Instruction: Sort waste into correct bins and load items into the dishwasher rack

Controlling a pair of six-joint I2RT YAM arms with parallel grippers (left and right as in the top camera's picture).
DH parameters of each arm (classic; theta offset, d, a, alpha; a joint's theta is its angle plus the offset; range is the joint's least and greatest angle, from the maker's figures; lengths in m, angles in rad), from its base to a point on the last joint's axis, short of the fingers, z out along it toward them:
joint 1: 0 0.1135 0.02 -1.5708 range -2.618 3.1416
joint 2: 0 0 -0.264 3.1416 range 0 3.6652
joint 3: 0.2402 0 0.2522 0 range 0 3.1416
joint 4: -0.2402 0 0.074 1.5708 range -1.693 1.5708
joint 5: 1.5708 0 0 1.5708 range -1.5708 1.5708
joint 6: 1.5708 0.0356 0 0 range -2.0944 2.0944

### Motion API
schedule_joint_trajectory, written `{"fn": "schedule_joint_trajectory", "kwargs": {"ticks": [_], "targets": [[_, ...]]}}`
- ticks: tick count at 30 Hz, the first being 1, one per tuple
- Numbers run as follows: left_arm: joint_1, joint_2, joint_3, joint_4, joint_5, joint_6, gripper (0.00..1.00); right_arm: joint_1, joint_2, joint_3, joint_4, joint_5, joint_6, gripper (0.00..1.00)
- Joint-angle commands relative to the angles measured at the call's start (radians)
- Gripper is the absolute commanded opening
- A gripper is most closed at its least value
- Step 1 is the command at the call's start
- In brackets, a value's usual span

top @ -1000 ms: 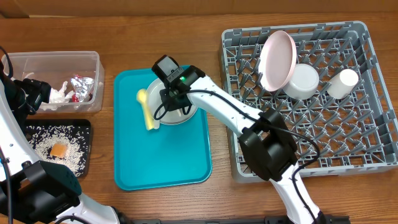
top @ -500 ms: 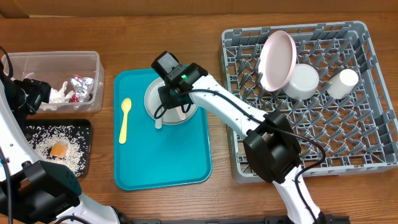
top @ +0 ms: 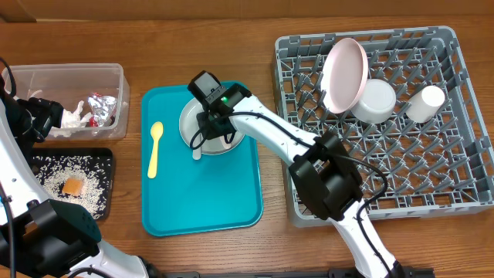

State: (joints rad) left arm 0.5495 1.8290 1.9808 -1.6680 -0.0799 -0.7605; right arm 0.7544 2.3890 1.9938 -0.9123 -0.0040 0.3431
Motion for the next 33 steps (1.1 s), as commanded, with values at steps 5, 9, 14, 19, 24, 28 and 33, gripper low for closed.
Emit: {"fn": "schedule_joint_trajectory", "kwargs": {"ticks": [5,9,14,19,24,28,33], "targets": [[-0.003,-0.008,-0.004,0.001,-0.013,-0.014,1.00,-0.004,0.010,0.021,-0.024,0.082,0.002,0.40],[-0.003,-0.008,-0.004,0.001,-0.013,-0.014,1.00,-0.004,0.010,0.021,-0.040,0.064,0.002,0.40],[-0.003,-0.008,-0.004,0.001,-0.013,-0.014,1.00,-0.002,0.010,0.019,-0.044,-0.062,0.002,0.40],[-0.003,-0.008,-0.004,0.001,-0.013,-0.014,1.00,-0.001,0.010,0.020,-0.063,-0.099,0.002,0.40],[-0.003,-0.008,-0.004,0.001,-0.013,-0.014,1.00,-0.005,0.003,0.028,-0.077,-0.099,0.002,0.40],[-0.003,-0.008,-0.004,0.001,-0.013,-0.014,1.00,-0.011,-0.005,0.076,-0.127,-0.103,0.002,0.40],[-0.003,-0.008,-0.004,0.001,-0.013,-0.014,1.00,-0.008,-0.005,0.099,-0.145,-0.175,0.002,0.41]]}}
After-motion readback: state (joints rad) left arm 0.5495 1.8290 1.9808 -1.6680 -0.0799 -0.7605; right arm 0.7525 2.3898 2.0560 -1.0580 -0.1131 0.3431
